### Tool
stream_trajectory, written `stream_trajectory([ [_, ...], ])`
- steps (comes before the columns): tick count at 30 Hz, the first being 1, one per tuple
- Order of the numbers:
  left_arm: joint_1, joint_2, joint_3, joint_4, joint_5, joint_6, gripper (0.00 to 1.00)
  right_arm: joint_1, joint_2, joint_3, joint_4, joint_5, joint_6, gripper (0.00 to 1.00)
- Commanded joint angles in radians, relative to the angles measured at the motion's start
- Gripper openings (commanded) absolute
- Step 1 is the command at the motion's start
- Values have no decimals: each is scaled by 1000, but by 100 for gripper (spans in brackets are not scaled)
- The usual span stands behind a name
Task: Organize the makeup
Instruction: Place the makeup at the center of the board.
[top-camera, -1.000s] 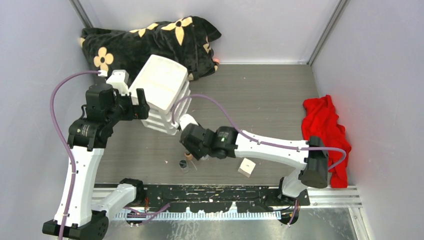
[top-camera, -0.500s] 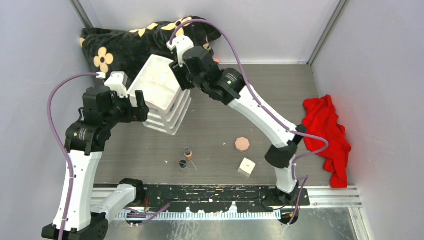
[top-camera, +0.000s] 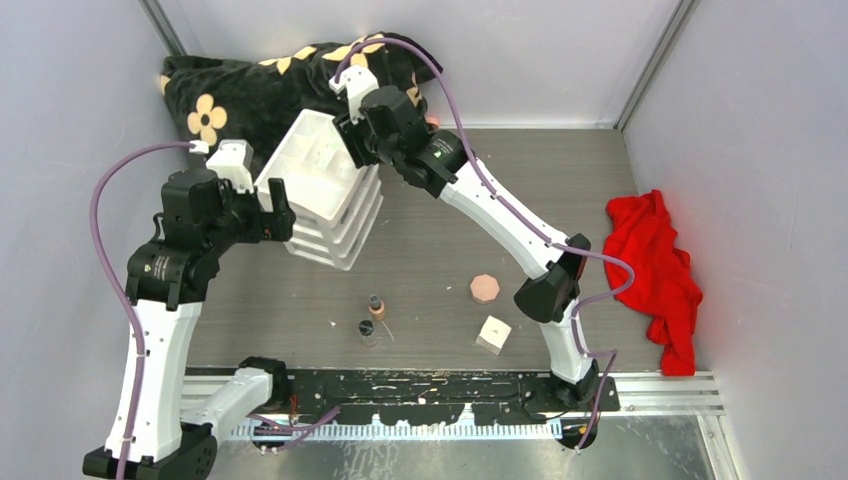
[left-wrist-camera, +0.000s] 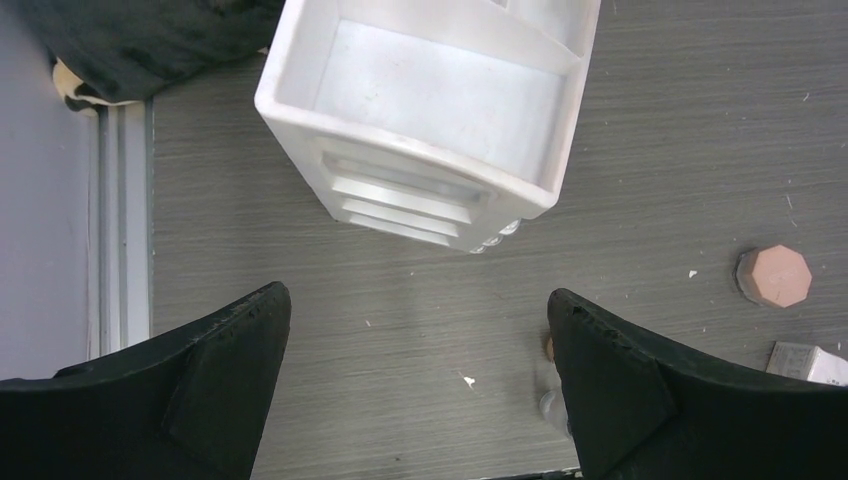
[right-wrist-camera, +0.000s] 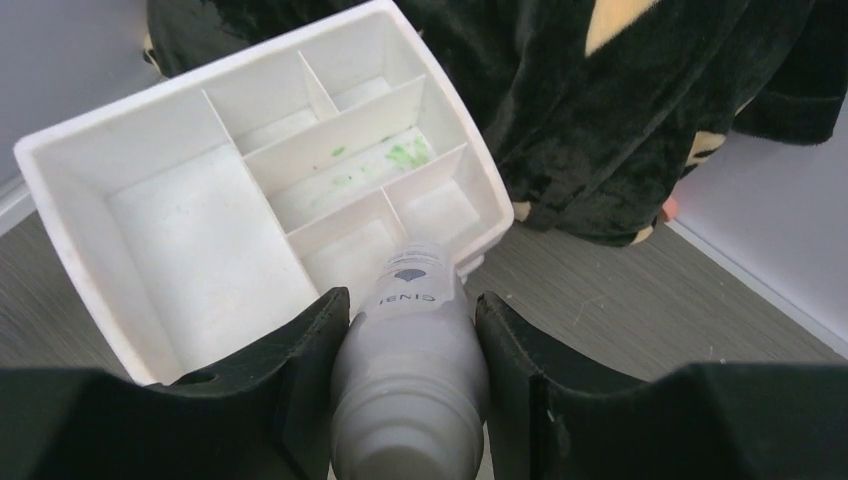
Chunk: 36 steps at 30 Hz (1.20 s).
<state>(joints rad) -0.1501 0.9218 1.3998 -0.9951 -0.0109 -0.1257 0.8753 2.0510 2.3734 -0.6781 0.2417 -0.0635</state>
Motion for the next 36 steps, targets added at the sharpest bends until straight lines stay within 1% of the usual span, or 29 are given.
stream_trajectory([
  [1, 6, 38, 73, 71, -6, -4, 100, 4, -60, 23, 149, -16, -23, 30],
  [7, 10, 161, 177, 141, 2, -27, 100, -10, -119, -53, 166, -15, -23, 30],
  [9, 23, 198, 201, 164, -1, -34, 100, -17, -137, -71, 171, -15, -27, 30],
  [11, 48, 239, 231, 225, 3, -47, 100, -22, -149, -73, 171, -15, -34, 30],
  [15, 99, 330, 298, 297, 48, -75, 100, -27, -158, -70, 171, -15, -43, 30],
  [17, 114, 401, 352, 284, 87, -88, 100, -27, -158, -62, 171, -16, -42, 30],
  [19, 115, 437, 391, 272, 127, -95, 100, -27, -152, -45, 162, -16, -42, 30],
  [20, 116, 445, 398, 270, 153, -95, 99, -27, -148, -34, 156, -44, -43, 30],
  [23, 115, 434, 381, 273, 260, -50, 97, -28, -140, -18, 138, -57, -42, 30],
  [27, 115, 338, 274, 289, 387, 53, 97, -30, -140, -25, 135, -43, -44, 30],
  [29, 115, 287, 220, 303, 415, 88, 97, -32, -138, -23, 135, -43, -42, 30],
  [31, 115, 268, 191, 306, 413, 119, 100, -31, -135, -23, 132, -44, -36, 30],
  [33, 115, 276, 200, 286, 395, 134, 100, -31, -136, -23, 125, -43, -30, 30],
  [36, 115, 281, 217, 268, 440, 133, 99, -33, -150, -43, 121, -36, -26, 30],
])
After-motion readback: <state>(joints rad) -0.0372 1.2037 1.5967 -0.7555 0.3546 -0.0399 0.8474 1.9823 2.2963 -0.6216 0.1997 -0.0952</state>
